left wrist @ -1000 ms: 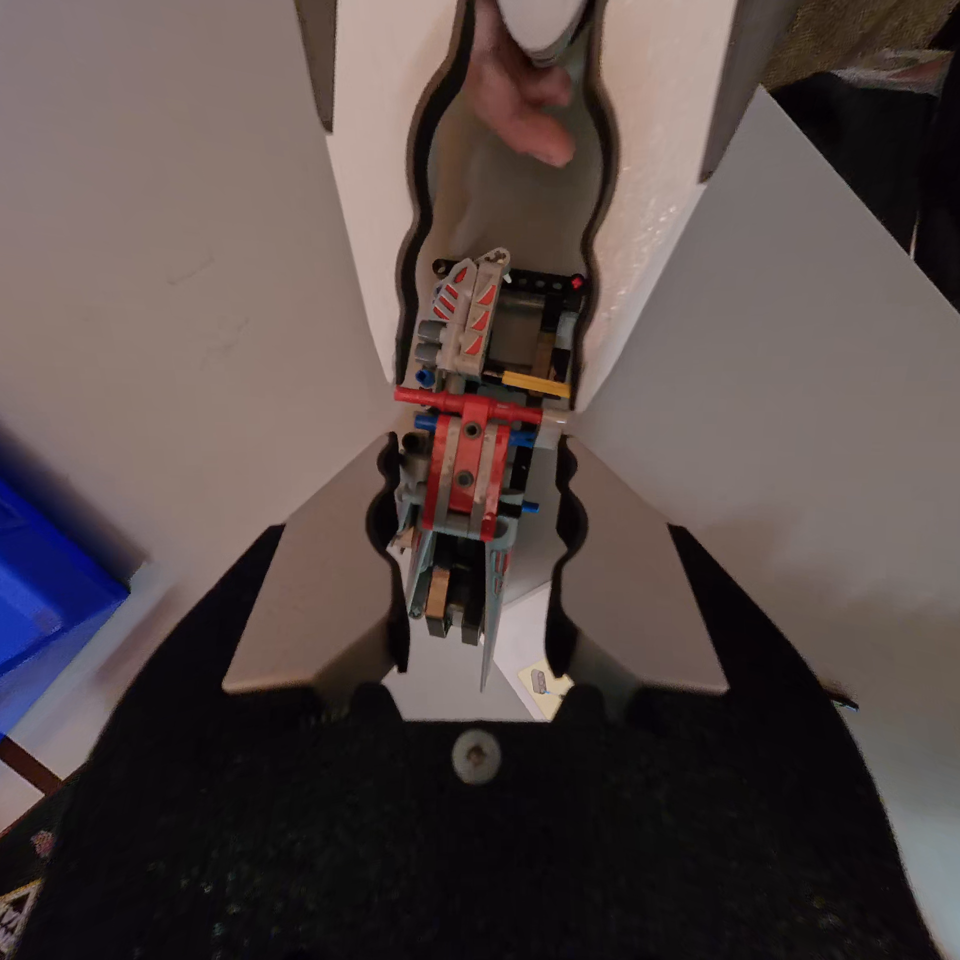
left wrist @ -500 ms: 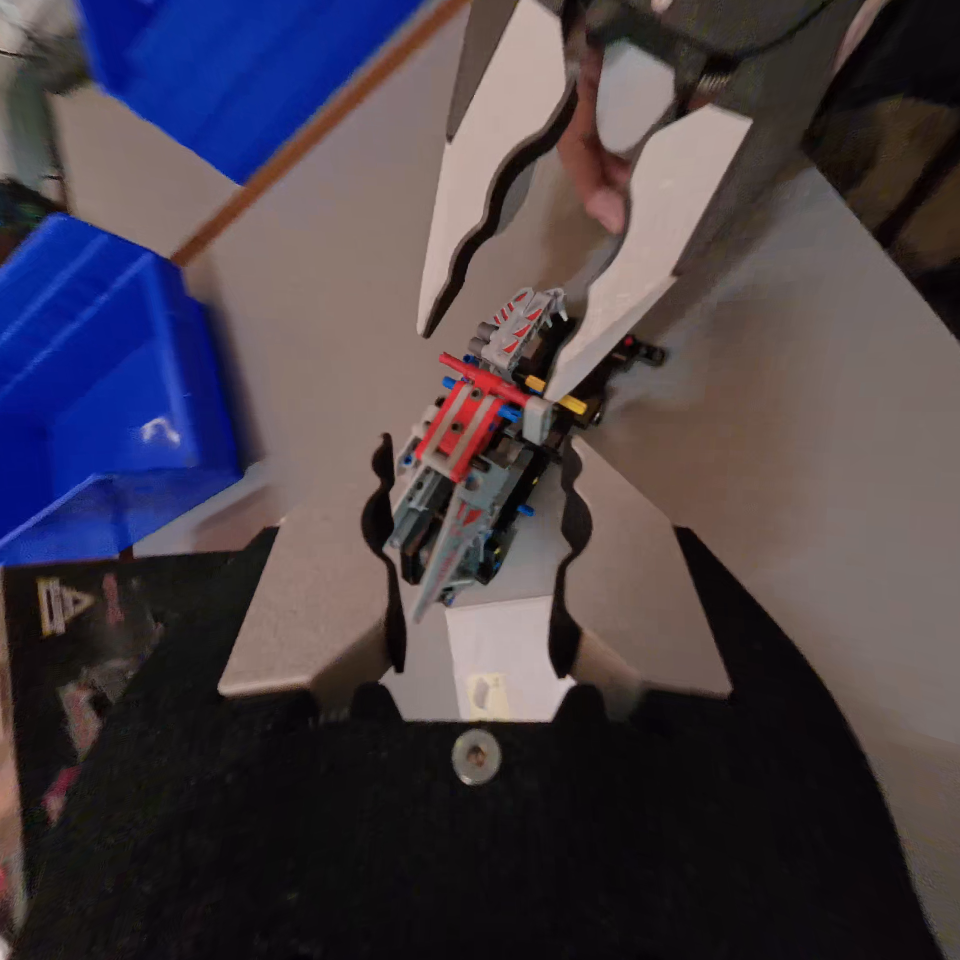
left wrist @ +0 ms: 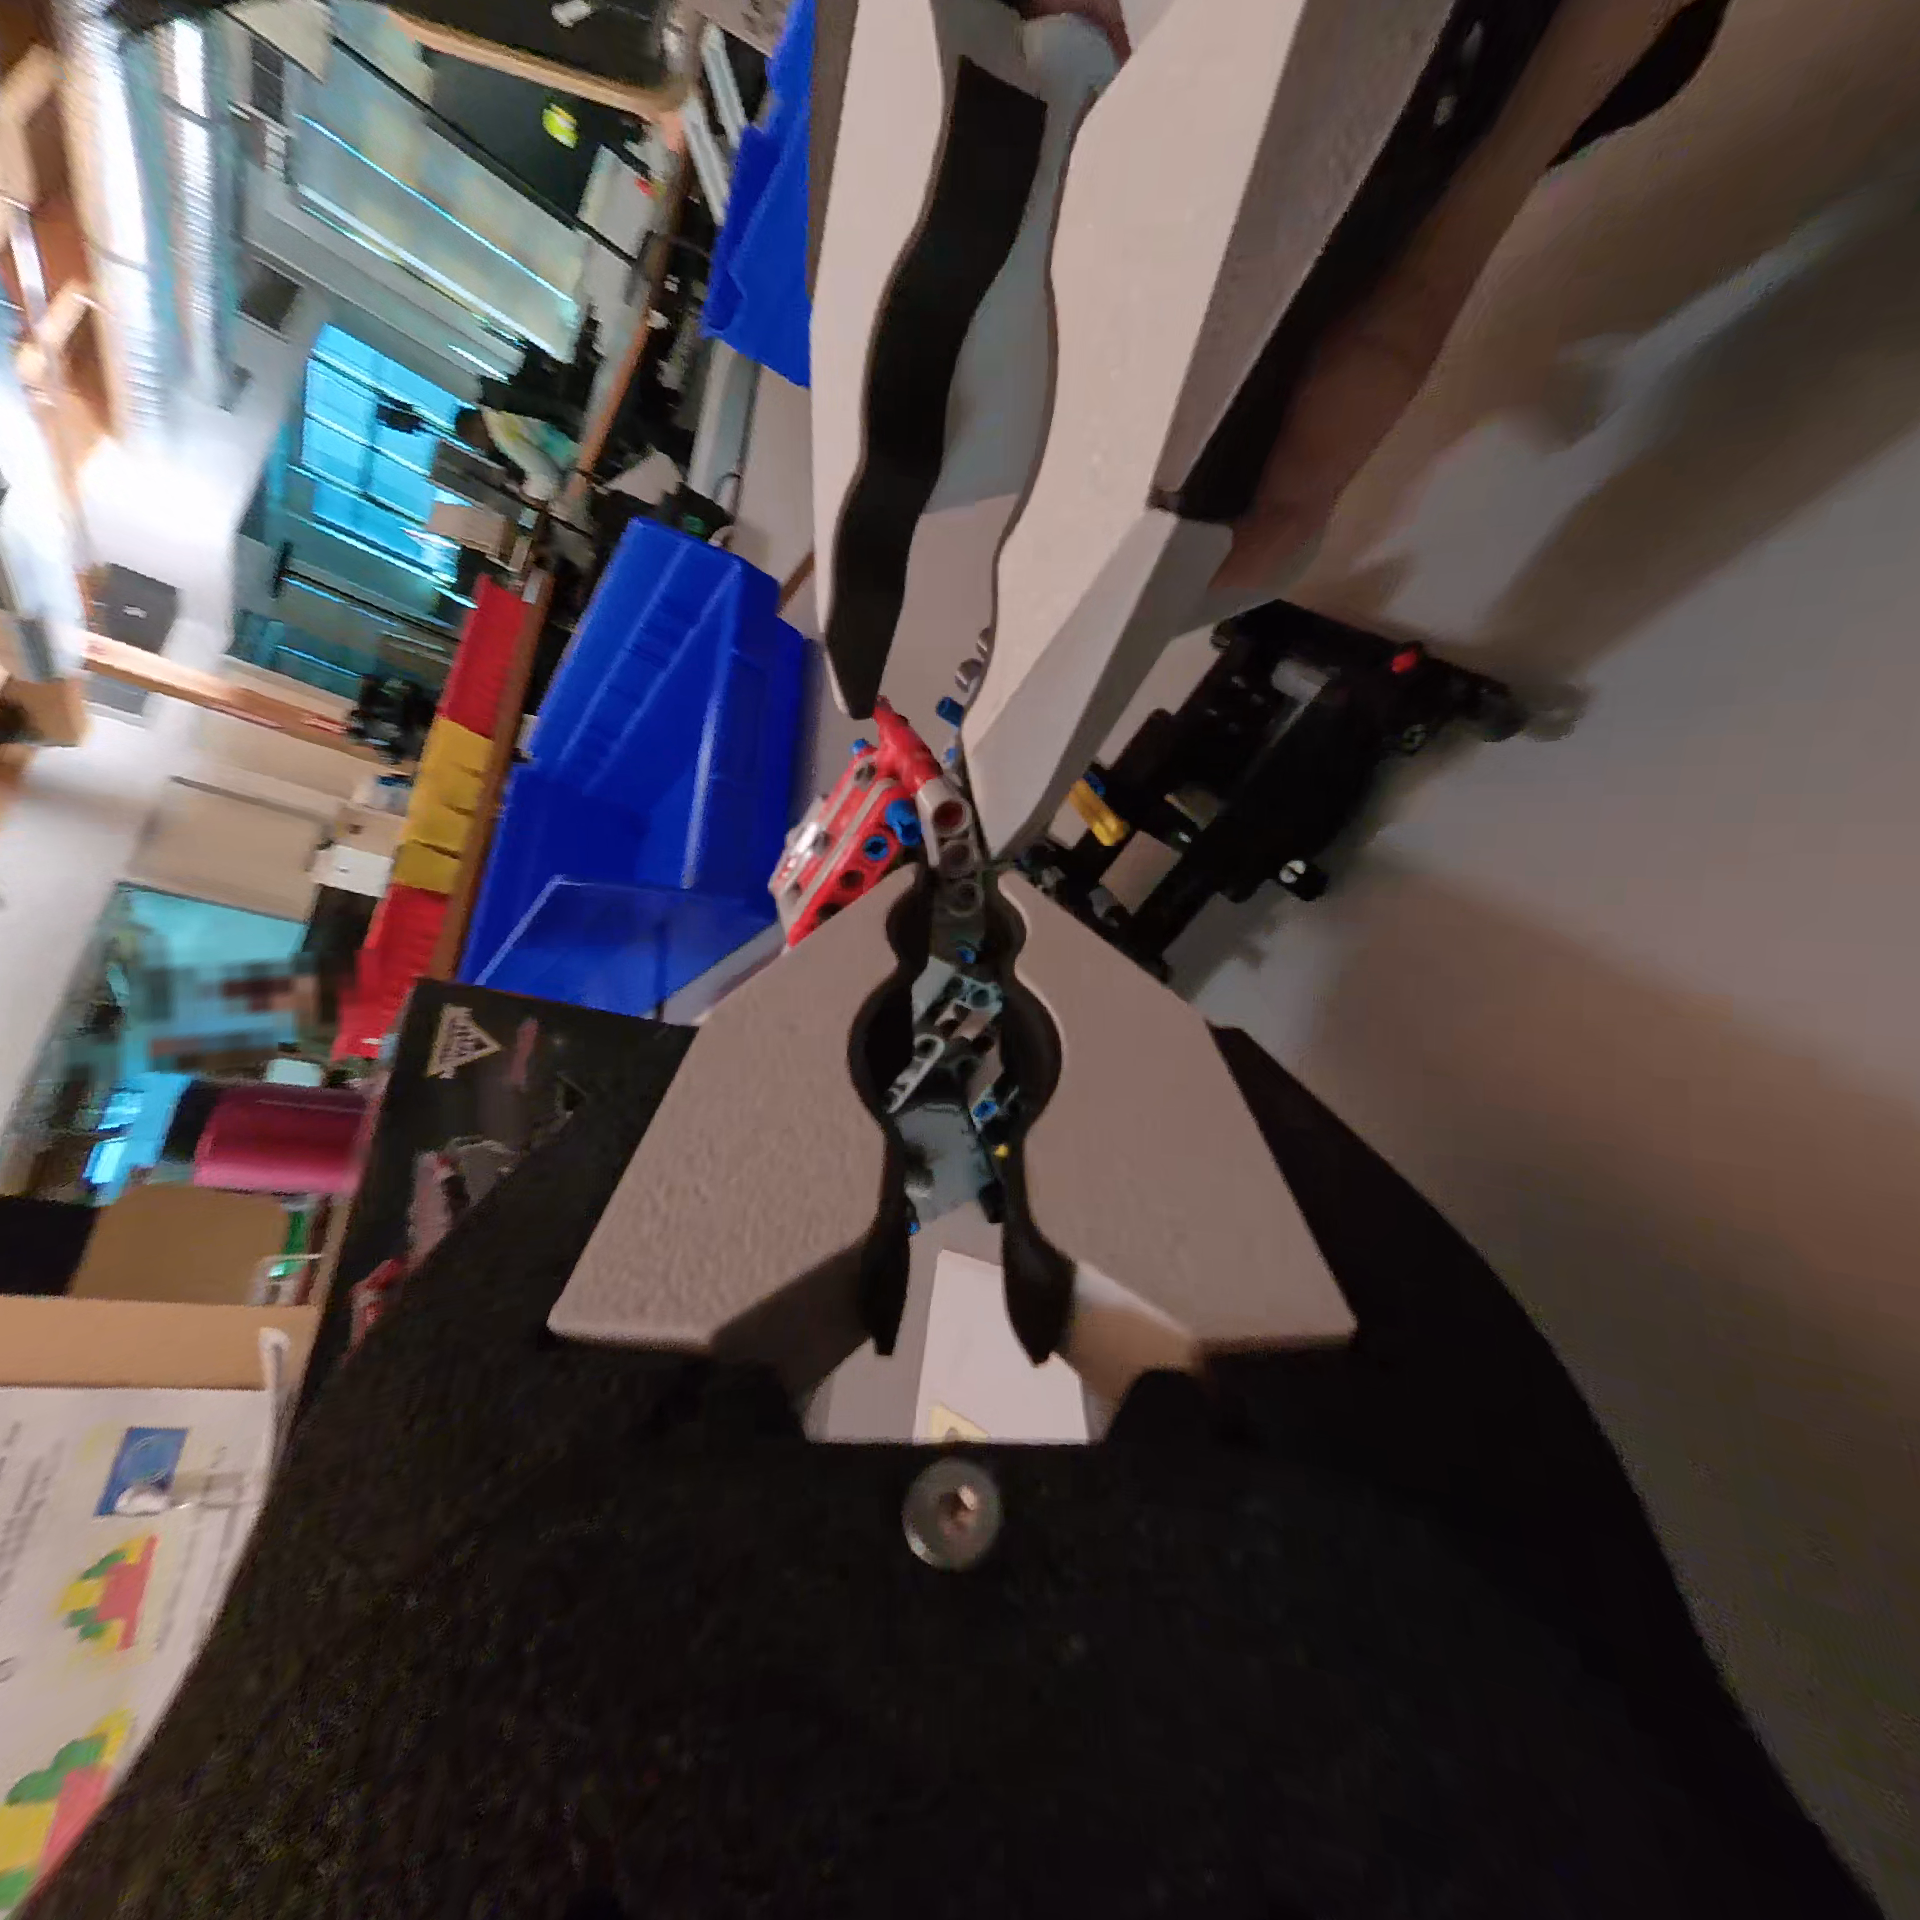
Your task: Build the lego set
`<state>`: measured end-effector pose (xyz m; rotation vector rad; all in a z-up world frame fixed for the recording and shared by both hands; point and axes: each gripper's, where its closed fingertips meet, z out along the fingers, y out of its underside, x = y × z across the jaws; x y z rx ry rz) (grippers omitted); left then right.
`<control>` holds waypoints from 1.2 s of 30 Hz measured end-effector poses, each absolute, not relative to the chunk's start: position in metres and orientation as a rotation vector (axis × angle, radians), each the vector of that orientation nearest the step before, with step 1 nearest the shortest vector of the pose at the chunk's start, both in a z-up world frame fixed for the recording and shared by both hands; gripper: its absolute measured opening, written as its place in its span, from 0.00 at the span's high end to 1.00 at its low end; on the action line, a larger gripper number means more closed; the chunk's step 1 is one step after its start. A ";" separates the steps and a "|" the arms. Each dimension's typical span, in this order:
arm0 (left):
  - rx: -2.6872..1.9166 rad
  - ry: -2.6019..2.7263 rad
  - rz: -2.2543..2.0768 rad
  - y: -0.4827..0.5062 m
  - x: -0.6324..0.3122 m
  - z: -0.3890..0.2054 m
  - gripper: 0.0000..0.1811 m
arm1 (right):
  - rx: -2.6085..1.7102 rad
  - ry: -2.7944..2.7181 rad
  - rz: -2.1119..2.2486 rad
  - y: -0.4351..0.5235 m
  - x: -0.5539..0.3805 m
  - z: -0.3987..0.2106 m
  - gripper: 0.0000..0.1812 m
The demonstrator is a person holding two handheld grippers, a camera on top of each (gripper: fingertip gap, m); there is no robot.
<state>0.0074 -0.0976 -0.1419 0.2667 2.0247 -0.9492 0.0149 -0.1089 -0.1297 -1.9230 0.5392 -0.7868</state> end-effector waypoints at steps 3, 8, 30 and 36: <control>0.296 1.929 -0.912 -0.096 0.009 -0.137 0.97 | -1.930 0.536 -0.792 -0.110 0.014 -0.130 0.75; 0.426 1.738 -0.797 -0.093 0.011 -0.129 0.97 | -1.872 0.518 -0.677 -0.105 0.009 -0.122 0.73; 0.454 1.680 -0.790 -0.096 0.013 -0.127 0.98 | -1.696 0.760 -0.301 -0.111 0.019 -0.133 0.62; 0.451 1.680 -0.793 -0.096 0.013 -0.127 0.98 | -1.706 0.731 -0.315 -0.108 0.015 -0.131 0.68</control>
